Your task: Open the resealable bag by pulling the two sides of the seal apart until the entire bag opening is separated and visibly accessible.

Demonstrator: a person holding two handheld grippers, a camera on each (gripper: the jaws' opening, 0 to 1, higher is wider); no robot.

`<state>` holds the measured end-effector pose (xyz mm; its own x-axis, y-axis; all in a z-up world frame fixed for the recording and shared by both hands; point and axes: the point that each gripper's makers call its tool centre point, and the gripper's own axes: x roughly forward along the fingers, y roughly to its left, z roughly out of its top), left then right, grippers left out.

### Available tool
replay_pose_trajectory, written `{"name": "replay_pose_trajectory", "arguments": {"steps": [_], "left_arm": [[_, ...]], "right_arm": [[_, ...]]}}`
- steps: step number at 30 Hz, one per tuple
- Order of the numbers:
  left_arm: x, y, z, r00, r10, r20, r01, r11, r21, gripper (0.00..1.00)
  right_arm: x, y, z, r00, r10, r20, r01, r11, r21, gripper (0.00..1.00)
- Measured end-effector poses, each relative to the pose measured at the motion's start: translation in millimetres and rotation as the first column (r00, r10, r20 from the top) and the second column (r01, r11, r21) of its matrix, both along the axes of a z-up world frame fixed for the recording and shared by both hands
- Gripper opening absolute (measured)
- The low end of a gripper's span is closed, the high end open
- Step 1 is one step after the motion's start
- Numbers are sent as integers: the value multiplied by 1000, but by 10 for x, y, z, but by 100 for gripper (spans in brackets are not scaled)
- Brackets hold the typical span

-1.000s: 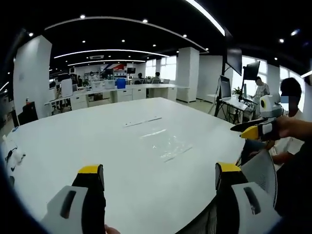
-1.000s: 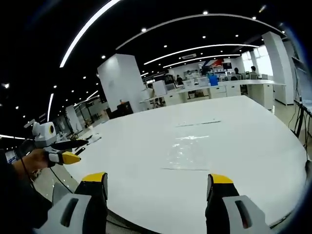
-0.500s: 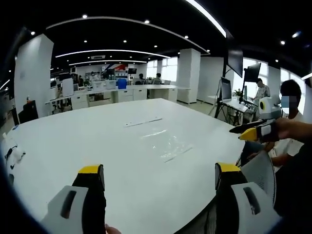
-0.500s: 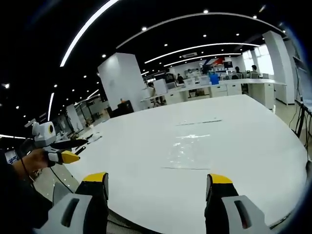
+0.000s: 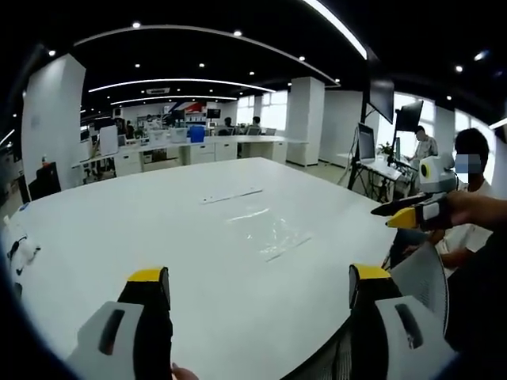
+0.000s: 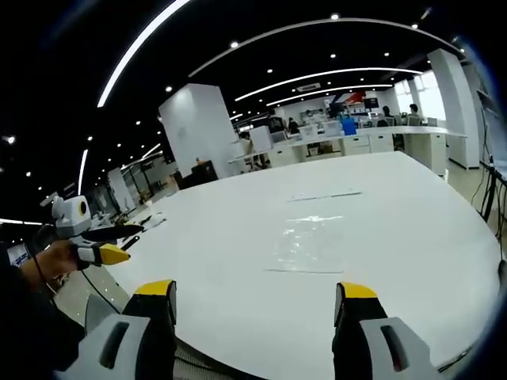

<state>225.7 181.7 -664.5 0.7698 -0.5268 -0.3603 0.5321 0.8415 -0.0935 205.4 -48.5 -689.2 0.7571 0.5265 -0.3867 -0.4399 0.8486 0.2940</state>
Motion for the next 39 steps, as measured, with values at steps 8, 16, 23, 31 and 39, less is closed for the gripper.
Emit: {"name": "replay_pose_trajectory", "arguments": {"steps": [8, 16, 23, 31, 39], "left_arm": [[11, -3, -16, 1000, -6, -3, 6, 1000, 4, 91], [28, 6, -27, 1000, -10, -15, 10, 1000, -10, 91], [108, 38, 26, 1000, -12, -3, 11, 1000, -28, 91], [143, 88, -18, 1000, -24, -19, 23, 999, -30, 91], [234, 86, -75, 998, -53, -31, 52, 998, -27, 91]], "right_arm": [[35, 2, -25, 1000, 5, -5, -5, 1000, -8, 81], [116, 107, -73, 1000, 29, -11, -29, 1000, -13, 79], [196, 301, -98, 997, 76, -8, -76, 997, -22, 77], [438, 271, -65, 997, 67, 40, -64, 995, -71, 75], [561, 357, -132, 986, 160, 41, -153, 977, -149, 69]]}}
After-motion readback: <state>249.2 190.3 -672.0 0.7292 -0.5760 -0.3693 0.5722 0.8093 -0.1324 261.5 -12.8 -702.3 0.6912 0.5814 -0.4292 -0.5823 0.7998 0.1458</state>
